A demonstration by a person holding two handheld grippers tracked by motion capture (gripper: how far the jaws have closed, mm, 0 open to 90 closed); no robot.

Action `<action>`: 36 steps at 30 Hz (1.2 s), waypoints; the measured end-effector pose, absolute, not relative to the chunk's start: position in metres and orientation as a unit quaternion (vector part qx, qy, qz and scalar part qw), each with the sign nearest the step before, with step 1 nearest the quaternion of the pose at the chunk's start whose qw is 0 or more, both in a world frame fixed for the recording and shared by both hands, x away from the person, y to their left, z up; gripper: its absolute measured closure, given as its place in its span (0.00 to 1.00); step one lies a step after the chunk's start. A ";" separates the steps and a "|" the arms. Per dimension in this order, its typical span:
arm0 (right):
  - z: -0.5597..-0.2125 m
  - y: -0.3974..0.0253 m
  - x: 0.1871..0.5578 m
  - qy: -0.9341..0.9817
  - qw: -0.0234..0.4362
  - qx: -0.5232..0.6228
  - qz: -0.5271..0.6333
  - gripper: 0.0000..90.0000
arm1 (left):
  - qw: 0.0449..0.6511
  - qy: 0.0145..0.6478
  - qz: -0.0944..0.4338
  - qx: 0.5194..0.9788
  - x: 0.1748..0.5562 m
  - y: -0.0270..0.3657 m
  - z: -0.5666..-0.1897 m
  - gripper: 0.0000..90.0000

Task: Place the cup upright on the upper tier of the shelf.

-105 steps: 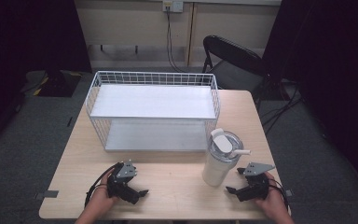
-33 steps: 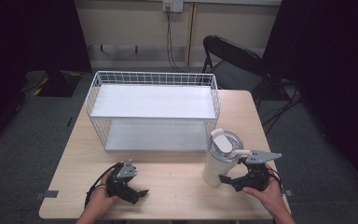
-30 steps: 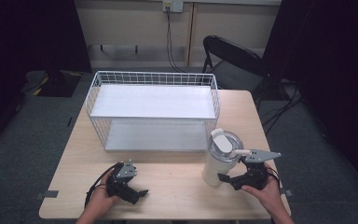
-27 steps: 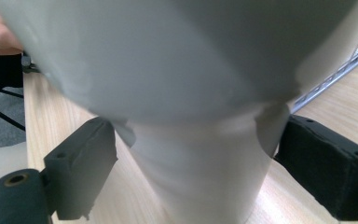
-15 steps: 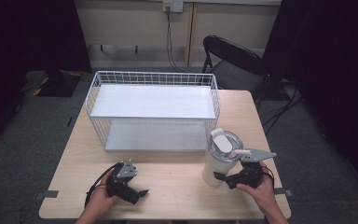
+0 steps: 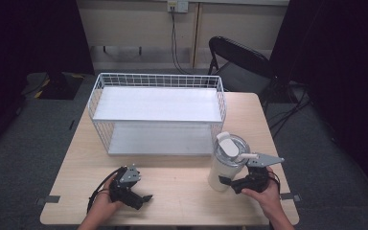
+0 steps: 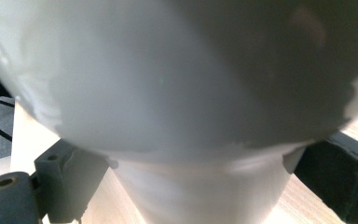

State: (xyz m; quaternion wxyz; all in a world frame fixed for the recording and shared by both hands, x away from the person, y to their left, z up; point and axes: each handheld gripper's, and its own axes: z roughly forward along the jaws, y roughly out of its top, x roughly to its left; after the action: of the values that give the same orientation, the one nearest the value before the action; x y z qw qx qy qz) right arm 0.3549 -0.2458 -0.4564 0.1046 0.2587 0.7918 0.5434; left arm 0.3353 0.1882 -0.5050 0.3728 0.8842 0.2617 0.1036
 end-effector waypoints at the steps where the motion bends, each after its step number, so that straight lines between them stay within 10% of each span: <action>1: -0.456 -0.246 0.355 0.792 0.104 0.259 0.543 0.08 | 0.373 0.262 0.104 0.884 0.335 0.188 -0.505 0.00; 36: -0.450 -0.243 0.344 0.775 0.145 0.269 0.553 0.09 | 0.373 0.260 0.103 0.885 0.336 0.188 -0.505 0.00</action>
State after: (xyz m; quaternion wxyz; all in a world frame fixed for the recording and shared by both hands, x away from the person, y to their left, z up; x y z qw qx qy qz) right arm 0.3442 -0.2428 -0.4501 0.1450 0.2688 0.7751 0.5532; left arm 0.3355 0.1884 -0.5050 0.3730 0.8846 0.2602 0.1031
